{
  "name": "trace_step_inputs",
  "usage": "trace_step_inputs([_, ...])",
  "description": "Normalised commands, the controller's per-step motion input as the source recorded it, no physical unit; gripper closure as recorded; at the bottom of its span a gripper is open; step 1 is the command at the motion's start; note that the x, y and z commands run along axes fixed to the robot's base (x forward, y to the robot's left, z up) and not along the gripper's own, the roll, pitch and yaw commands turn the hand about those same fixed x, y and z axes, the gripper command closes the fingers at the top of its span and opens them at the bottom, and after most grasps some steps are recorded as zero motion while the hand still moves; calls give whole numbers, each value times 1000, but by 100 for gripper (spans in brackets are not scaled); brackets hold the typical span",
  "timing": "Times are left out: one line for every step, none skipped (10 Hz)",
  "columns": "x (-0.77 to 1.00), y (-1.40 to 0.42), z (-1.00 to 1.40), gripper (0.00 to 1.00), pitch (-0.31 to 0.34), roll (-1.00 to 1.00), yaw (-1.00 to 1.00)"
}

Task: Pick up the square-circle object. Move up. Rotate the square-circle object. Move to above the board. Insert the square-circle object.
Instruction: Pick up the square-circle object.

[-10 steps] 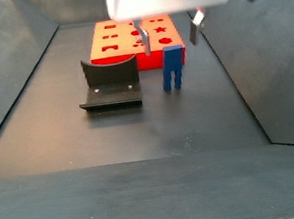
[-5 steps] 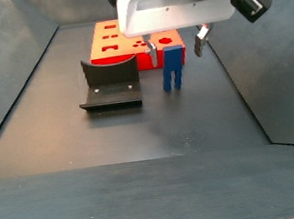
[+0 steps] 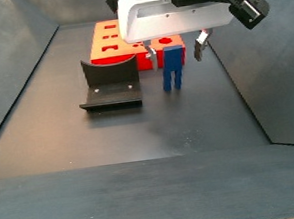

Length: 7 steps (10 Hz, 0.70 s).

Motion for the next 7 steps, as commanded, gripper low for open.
trace_step_inputs([60, 0, -120, 0, 0, -41, 0])
trace_step_inputs([20, -9, -80, 0, 0, -60, -3])
trace_step_inputs([0, 0, 0, 0, 0, -14, -49])
trace_step_inputs([0, 0, 0, 0, -10, 0, 0])
trace_step_inputs([17, 0, 0, 0, 0, 0, 0])
trace_step_inputs([57, 0, 0, 0, 0, 0, -71])
trace_step_inputs([0, 0, 0, 0, 0, 0, -120])
